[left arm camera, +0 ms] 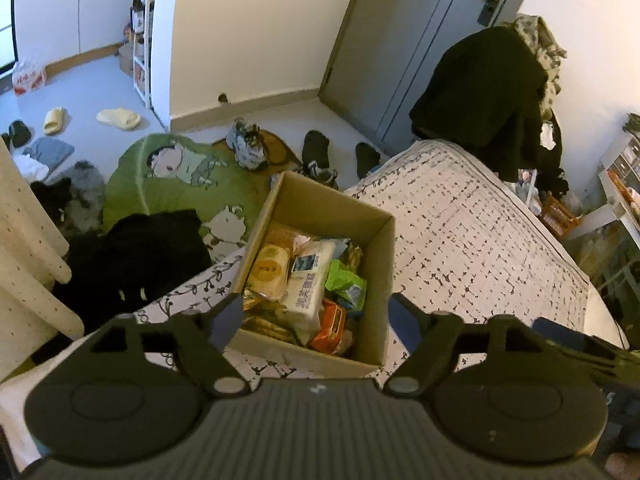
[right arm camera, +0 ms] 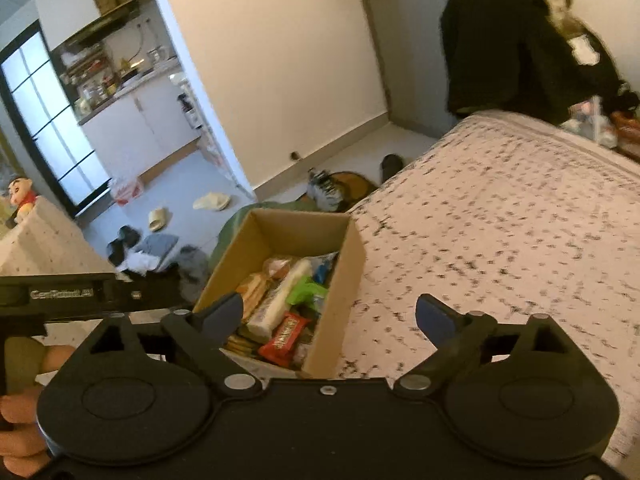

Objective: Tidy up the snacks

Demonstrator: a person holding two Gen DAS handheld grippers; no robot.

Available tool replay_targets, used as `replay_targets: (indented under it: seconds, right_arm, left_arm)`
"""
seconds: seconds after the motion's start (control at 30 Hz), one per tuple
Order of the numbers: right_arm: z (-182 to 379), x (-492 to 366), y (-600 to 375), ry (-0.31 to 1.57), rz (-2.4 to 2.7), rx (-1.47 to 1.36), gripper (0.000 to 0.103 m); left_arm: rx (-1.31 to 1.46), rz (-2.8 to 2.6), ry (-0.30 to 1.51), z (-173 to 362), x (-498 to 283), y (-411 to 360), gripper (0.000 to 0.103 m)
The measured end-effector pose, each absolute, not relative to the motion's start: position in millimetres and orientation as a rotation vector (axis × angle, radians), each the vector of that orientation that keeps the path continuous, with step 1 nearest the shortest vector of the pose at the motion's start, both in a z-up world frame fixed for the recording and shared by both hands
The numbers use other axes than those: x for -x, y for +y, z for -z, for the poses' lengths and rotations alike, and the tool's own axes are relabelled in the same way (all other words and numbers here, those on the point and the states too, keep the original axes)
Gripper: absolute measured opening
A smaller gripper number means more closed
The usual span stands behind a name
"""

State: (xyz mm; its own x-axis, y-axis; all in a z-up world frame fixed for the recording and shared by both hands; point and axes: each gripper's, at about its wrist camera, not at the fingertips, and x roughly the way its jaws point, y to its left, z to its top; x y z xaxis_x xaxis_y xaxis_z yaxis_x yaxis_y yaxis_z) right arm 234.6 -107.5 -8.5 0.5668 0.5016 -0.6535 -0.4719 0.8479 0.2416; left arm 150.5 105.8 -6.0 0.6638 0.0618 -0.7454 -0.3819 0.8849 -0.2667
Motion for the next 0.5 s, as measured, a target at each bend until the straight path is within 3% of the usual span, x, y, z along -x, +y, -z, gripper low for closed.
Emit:
replay_targets:
  seconds: [0.13,0.27,0.5]
  right_arm:
    - [1.1,-218.2,-117.4,0.773,-0.545,-0.044,0.102]
    - [-5.1,-199.6,-123.3,0.759,-0.517,-0.040,0.103]
    - [-14.7,-172.5,-126.9,0.740,-0.452,0.011,0.103]
  left_arm:
    - [0.397,-0.249,0.810,-0.4,-138.3,101.6,0.083]
    - [0.328,-0.266,0.793,-8.4,-123.3,92.8,0.090]
    - [0.300,-0.217,0.783,-18.0,-97.0,83.1,0.090]
